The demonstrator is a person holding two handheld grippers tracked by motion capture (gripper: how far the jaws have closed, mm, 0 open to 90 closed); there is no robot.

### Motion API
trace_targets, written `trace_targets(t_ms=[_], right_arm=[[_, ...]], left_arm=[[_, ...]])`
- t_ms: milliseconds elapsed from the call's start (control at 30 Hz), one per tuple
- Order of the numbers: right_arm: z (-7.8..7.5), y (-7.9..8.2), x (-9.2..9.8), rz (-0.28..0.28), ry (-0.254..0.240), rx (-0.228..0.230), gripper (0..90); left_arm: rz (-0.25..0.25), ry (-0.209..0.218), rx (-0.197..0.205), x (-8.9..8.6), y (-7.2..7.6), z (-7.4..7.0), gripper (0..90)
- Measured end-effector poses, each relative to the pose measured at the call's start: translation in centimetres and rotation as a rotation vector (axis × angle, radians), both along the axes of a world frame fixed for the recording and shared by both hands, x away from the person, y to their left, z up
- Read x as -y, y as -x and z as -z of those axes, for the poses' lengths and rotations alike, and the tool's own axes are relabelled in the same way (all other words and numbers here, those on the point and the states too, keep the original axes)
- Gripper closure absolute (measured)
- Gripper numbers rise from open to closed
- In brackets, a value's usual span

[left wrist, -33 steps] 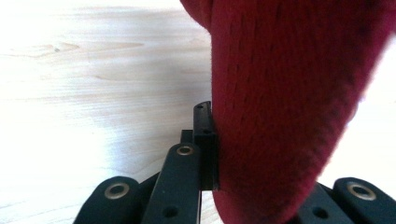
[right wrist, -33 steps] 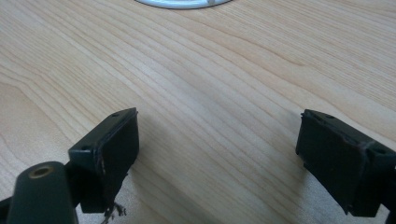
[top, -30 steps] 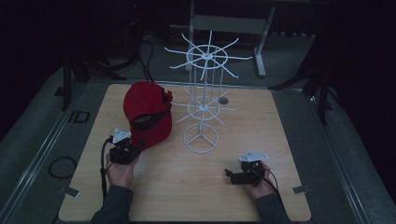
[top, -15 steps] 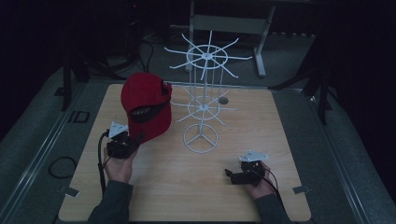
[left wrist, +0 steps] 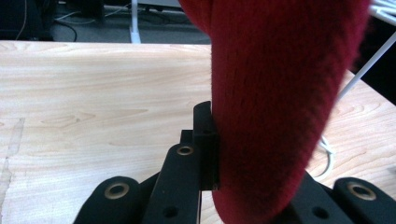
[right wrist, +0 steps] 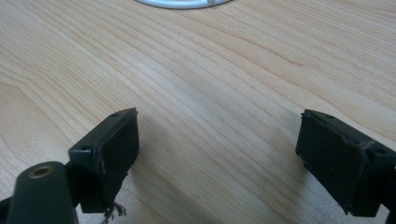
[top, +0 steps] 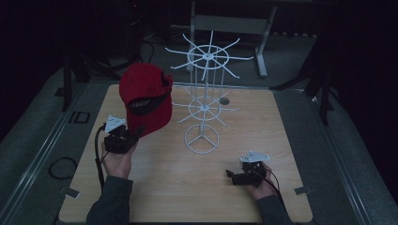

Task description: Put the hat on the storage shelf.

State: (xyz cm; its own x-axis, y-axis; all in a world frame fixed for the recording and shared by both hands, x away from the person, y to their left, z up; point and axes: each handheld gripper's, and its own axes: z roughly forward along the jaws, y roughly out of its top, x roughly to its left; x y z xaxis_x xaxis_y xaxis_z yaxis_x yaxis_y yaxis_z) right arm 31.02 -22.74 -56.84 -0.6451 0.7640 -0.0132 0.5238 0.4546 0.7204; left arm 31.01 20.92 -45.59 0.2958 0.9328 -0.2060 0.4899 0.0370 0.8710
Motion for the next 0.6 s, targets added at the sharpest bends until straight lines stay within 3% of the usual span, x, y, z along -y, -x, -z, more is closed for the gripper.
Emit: trace_targets(t_ms=[600], right_arm=[[0.0, 0.0, 0.0, 0.001, -0.001, 0.001, 13.1]], left_arm=[[-0.016, 0.010, 0.059, -0.4, -0.3, -2.2, 85.8]])
